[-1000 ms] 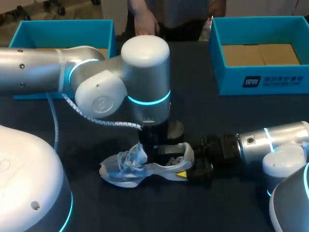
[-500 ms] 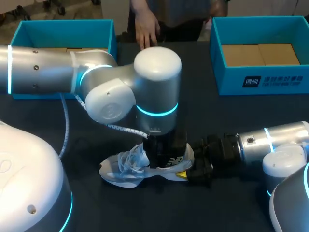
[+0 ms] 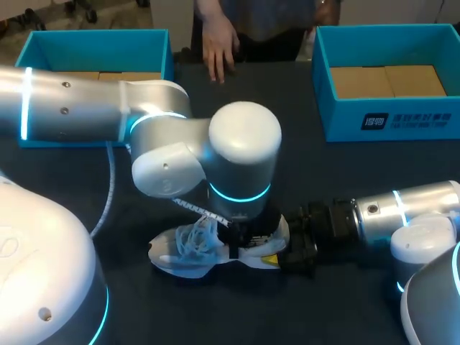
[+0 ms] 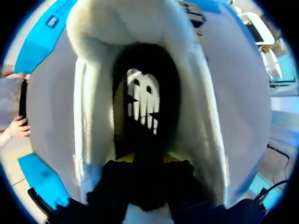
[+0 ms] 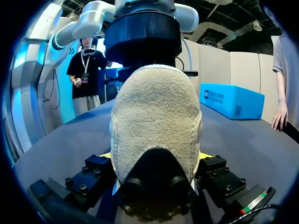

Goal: Take the shoe out of the shoebox, open the shoe tongue, remove and reinsert the insole, then place the shoe into the shoebox

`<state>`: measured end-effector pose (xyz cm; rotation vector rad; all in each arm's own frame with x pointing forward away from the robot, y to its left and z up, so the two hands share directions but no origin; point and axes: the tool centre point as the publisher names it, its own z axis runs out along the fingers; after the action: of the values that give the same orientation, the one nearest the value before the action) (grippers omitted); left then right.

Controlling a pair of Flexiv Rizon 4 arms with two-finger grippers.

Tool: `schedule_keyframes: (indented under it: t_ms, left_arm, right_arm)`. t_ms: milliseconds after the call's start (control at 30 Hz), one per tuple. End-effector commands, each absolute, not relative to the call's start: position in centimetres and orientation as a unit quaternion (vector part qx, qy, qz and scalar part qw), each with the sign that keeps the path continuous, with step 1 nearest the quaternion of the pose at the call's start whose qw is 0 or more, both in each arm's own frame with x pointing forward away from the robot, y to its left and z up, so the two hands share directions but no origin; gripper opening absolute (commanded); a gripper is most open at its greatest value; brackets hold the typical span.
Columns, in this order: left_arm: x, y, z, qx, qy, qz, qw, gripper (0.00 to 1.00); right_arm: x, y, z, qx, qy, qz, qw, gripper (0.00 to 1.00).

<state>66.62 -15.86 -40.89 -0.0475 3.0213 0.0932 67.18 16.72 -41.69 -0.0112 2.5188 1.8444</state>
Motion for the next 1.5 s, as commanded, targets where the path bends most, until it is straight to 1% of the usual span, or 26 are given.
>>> schedule_keyframes:
  t_ms: [33, 433, 767, 1500]
  left_arm:
    - [67.5, -16.5, -41.6, -0.025, 0.996, 0.034, 0.079, 0.00]
    - [66.2, -15.4, -38.7, -0.032, 0.996, -0.028, 0.074, 0.00]
    - [65.1, -15.1, -36.3, -0.045, 0.992, -0.078, 0.087, 0.00]
    - [64.9, -17.0, -33.8, -0.063, 0.985, -0.138, 0.081, 0.00]
  right_arm:
    - [66.9, 16.8, -41.3, -0.004, 0.808, 0.589, 0.010, 0.00]
    - [66.9, 16.8, -41.3, -0.004, 0.808, 0.589, 0.010, 0.00]
    - [66.9, 16.8, -41.3, -0.004, 0.808, 0.589, 0.010, 0.00]
    - [66.9, 16.8, -41.3, -0.004, 0.808, 0.589, 0.010, 0.00]
